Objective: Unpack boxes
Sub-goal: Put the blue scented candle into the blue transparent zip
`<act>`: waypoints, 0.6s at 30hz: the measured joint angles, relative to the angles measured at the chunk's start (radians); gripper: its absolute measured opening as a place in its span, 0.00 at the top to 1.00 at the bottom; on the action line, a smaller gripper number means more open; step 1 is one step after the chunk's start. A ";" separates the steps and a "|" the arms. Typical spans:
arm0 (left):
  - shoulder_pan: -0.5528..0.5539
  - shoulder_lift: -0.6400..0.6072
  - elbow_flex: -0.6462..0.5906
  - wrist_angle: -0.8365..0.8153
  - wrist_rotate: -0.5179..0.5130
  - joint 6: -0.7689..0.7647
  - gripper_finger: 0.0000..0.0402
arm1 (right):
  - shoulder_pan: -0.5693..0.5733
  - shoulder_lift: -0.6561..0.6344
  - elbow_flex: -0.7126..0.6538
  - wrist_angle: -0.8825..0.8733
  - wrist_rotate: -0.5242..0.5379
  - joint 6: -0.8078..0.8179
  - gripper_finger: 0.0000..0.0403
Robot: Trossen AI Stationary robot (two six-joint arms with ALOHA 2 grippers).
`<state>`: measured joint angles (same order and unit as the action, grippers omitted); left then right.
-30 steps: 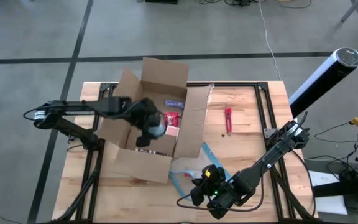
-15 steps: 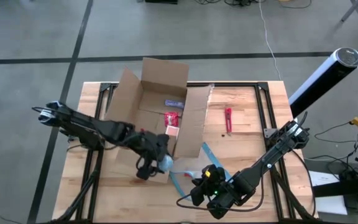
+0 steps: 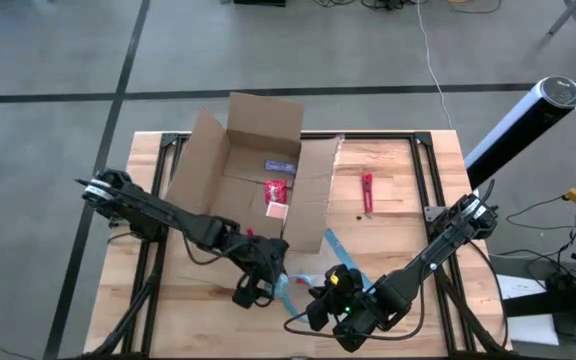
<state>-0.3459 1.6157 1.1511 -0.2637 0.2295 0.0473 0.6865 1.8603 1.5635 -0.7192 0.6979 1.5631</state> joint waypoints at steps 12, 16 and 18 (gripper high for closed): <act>-0.020 0.080 0.000 0.130 0.019 0.000 0.34 | 0.000 0.000 0.000 0.000 0.000 0.000 1.00; -0.020 0.105 0.000 0.169 0.019 -0.001 0.34 | 0.000 0.000 0.000 0.000 0.000 0.000 1.00; -0.020 0.120 0.000 0.182 0.019 -0.001 0.34 | 0.000 0.000 0.000 0.000 0.000 0.000 1.00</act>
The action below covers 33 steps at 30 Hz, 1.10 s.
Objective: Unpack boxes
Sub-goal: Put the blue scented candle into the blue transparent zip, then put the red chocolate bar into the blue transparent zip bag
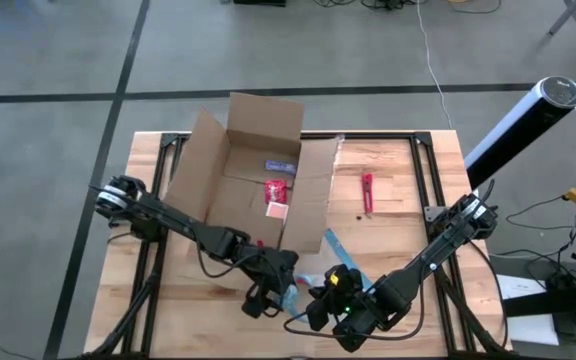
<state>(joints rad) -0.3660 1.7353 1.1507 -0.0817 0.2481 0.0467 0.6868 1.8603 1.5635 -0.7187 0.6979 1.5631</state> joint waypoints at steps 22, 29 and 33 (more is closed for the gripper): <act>0.005 0.119 0.000 0.063 -0.141 -0.043 0.16 | 0.000 0.000 0.000 -0.001 0.000 0.000 1.00; 0.008 0.114 0.000 0.018 -0.158 -0.084 0.05 | 0.000 0.000 0.000 0.000 0.000 0.000 1.00; 0.008 0.076 0.000 -0.060 -0.157 -0.080 0.10 | 0.000 0.000 0.000 0.000 0.000 0.000 1.00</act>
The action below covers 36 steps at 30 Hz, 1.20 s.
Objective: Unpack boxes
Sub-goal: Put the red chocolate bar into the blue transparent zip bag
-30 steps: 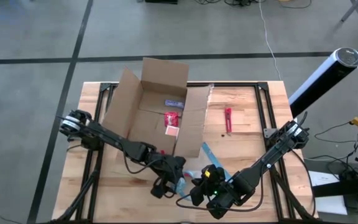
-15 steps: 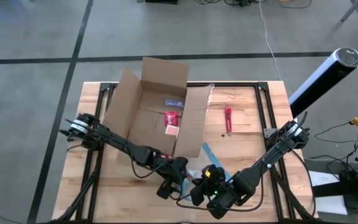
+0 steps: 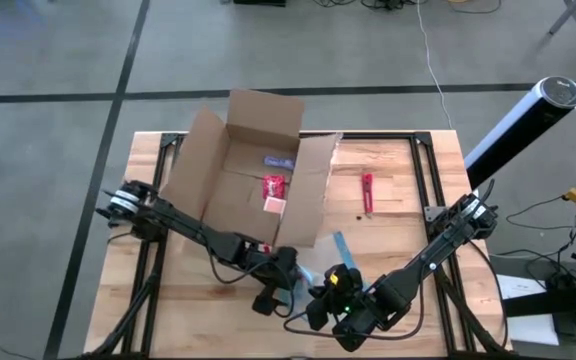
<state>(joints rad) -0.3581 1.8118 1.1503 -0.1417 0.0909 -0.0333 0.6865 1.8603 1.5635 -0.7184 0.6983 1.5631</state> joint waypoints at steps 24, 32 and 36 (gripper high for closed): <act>0.307 -0.456 -0.001 -0.324 -0.277 0.224 0.22 | 0.000 0.000 0.000 -0.001 0.000 0.000 1.00; 0.686 -0.349 -0.001 -0.363 -0.085 0.098 0.22 | 0.000 0.000 0.000 0.000 0.000 0.000 1.00; 0.808 -0.275 -0.001 -0.364 0.008 0.048 0.22 | 0.000 0.000 0.000 -0.001 0.000 0.000 1.00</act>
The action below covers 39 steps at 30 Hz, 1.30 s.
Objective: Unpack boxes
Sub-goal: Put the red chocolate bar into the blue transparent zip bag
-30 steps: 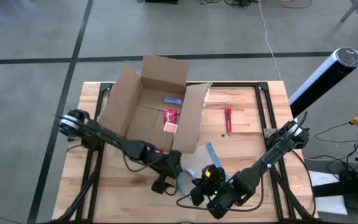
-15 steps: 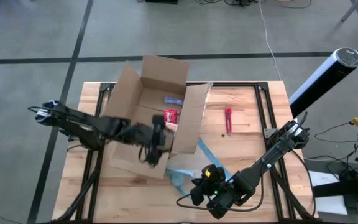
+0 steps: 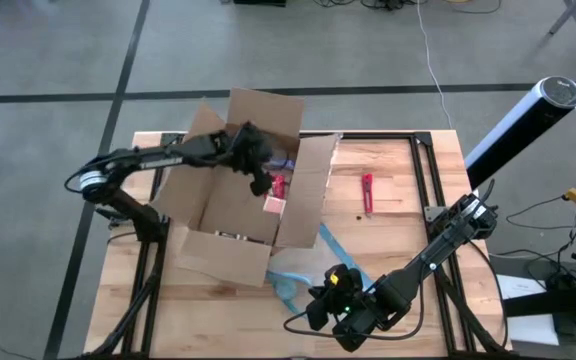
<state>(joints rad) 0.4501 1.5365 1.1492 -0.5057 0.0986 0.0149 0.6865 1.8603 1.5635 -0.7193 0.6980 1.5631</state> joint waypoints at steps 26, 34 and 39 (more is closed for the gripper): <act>0.026 0.366 0.005 0.024 0.040 -0.005 0.22 | 0.000 0.000 0.000 0.000 0.000 0.000 1.00; 0.024 0.363 0.005 0.023 0.054 0.002 0.50 | 0.000 0.000 0.000 0.001 0.000 0.000 1.00; 0.024 0.363 0.004 0.023 0.119 0.003 0.88 | 0.000 0.000 0.000 0.001 0.000 0.000 1.00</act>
<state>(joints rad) 0.4736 1.8999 1.1534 -0.4828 0.2172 0.0181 0.6865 1.8603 1.5635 -0.7186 0.6980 1.5631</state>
